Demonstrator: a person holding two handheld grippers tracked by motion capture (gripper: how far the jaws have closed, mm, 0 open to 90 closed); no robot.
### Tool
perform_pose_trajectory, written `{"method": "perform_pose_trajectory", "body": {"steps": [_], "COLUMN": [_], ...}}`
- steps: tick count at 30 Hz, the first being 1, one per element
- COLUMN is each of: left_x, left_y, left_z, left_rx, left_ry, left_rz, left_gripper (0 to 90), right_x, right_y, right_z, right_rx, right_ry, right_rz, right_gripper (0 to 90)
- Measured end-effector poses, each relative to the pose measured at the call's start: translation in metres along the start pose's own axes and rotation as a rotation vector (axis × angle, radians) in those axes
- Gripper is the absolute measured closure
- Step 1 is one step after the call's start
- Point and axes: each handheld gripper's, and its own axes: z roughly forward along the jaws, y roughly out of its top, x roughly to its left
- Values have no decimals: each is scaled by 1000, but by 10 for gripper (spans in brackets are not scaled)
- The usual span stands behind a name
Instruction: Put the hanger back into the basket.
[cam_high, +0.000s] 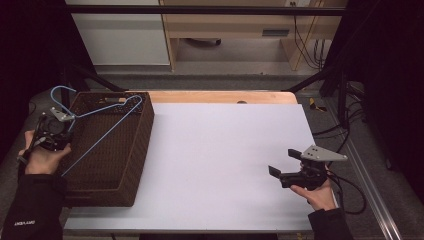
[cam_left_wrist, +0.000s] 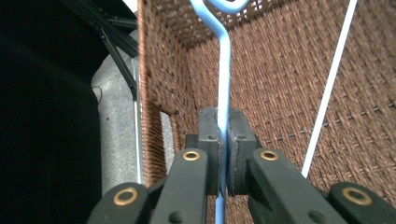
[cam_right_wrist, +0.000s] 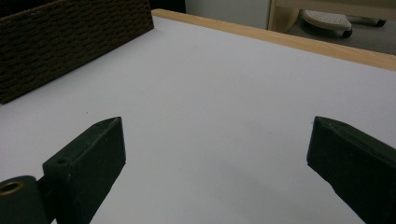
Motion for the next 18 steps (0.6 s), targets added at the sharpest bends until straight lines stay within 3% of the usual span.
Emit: {"method": "perform_pose_trajectory", "body": {"steps": [12,18], "left_x": [-22,-29], "left_y": [-15,-15], "left_z": [32,34], "left_rx": [86,93], "left_ry": [-54,-92], "left_rz": [10,3], "left_gripper": [866,837], "right_x": [1,1], "right_y": [-1,-1], "right_z": [2,3], "right_rx": [7,12], "right_ry": [-7,-4], "right_rz": [-6,-9], "right_gripper": [50,48]}}
